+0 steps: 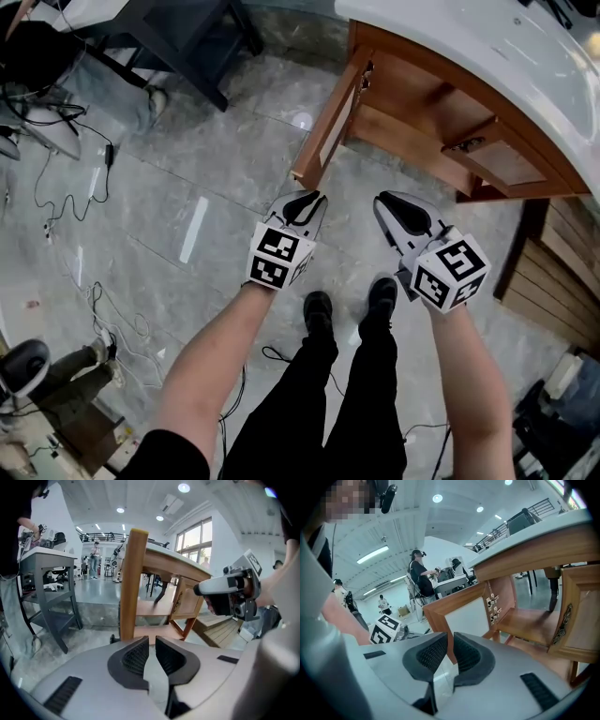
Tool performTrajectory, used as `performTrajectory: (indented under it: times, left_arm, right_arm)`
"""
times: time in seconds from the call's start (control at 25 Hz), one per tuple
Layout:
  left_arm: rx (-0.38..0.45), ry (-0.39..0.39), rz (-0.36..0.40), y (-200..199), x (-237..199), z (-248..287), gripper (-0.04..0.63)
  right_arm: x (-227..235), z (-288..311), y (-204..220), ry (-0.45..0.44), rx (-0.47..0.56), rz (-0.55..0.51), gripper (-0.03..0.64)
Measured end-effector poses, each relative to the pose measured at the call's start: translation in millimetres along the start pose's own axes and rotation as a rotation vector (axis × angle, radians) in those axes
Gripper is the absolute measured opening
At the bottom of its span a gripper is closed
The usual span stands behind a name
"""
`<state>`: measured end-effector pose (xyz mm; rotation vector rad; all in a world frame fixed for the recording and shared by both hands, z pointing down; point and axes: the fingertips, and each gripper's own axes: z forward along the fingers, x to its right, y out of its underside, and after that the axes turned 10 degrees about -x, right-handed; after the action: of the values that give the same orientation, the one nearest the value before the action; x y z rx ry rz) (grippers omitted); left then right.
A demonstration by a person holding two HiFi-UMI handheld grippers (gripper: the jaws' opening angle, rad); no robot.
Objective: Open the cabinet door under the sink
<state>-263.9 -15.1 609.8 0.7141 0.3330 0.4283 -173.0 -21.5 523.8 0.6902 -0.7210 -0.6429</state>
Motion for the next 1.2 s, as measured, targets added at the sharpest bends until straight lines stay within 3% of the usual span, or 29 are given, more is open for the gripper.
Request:
performTrajectory:
  times: [0.44,0.6,0.8,1.04,1.2]
  left_arm:
    - [0.053,0.116,0.084,-63,65,13,0.057]
    - [0.069,0.118,0.095,-93,77,44,0.052]
    - [0.059,0.137,0.056,-117,95,86,0.051]
    - [0.016,0.157,0.105,-153,121,143,0.051]
    - [0.014,0.159,0.129,-176,127,172,0.051]
  right_arm:
    - [46,-33,-9,0.137,0.043,0.045,0.046]
    - [89,-47,0,0.199,0.062,0.089,0.046]
    - [144,-79,23,0.281,0.048,0.143,0.046]
    - [217,-101,30,0.362,0.042,0.173,0.055]
    - [246,-95,28,0.368,0.035,0.191,0.095]
